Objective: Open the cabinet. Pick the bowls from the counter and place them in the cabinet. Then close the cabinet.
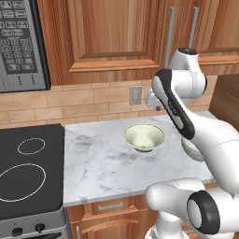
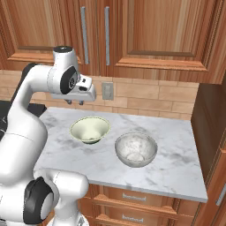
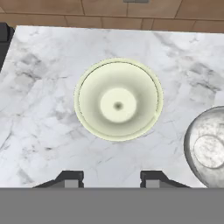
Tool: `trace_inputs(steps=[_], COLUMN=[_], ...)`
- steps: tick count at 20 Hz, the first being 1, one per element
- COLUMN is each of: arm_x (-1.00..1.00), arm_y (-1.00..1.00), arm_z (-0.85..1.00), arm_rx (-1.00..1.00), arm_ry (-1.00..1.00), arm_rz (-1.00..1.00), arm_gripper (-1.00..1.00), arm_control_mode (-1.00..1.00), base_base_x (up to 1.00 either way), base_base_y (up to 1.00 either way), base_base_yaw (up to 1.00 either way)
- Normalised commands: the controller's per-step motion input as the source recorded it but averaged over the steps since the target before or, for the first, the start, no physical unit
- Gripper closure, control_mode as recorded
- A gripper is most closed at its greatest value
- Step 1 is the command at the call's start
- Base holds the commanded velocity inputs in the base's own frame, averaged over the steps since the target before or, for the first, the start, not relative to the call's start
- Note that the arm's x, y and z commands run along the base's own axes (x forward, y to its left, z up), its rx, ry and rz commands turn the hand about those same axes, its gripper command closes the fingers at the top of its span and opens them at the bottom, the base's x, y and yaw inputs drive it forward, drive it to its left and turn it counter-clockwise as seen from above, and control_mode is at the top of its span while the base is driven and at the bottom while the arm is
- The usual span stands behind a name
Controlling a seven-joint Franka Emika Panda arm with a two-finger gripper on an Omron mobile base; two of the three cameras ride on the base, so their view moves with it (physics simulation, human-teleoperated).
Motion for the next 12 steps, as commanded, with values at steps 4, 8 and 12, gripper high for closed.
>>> trace_inputs(steps=[4, 8, 12], arm_x=[-0.31, -0.58, -0.51], arm_y=[0.0, -0.03, -0.17], arm_z=[0.01, 0.08, 0.29], arm_rx=[0.0, -0.02, -0.01], arm_ry=[-0.05, -0.29, -0.43], arm_rz=[0.0, 0.01, 0.03], arm_gripper=[-1.0, -1.0, -1.0], arm_control_mode=[-1.0, -1.0, -1.0], base_base_x=[0.0, 0.0, 0.0], base_base_y=[0.0, 0.0, 0.0], base_base_yaw=[0.0, 0.0, 0.0])
